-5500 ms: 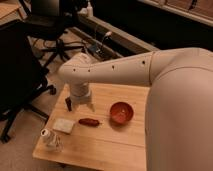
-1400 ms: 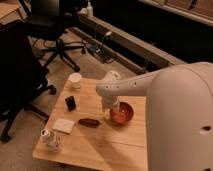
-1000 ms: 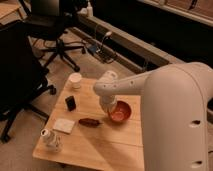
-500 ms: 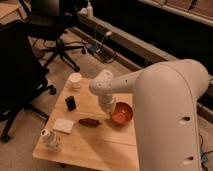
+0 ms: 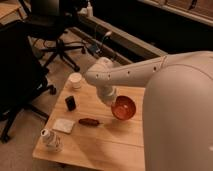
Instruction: Pick up the ceramic bowl
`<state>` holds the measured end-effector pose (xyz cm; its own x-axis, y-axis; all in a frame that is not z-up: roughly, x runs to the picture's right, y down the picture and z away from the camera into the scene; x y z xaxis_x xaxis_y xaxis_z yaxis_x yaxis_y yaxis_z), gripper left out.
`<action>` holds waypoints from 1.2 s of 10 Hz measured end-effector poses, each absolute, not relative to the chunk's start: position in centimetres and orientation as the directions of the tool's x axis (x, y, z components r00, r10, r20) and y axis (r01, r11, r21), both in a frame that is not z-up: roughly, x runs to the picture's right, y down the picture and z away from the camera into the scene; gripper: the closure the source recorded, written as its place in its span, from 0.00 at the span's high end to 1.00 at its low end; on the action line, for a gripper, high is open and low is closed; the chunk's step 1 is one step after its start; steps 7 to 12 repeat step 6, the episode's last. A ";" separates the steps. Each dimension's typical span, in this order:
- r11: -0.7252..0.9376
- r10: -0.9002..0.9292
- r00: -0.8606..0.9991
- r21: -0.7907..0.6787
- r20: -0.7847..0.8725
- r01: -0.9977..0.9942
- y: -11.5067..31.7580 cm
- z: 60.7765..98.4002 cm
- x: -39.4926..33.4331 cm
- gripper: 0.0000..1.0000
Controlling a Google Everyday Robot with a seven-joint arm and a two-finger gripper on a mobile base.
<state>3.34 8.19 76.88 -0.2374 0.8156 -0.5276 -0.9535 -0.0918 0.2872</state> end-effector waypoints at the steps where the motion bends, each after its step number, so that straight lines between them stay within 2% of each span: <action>1: -0.111 0.813 -0.254 0.289 -0.523 -0.951 8.1 76.3 3.4 0.00; 5: -0.217 0.808 -0.291 0.201 -0.512 -0.955 7.2 74.3 1.9 0.00; 12: -0.225 0.807 -0.295 0.195 -0.512 -0.955 7.1 74.3 2.0 0.00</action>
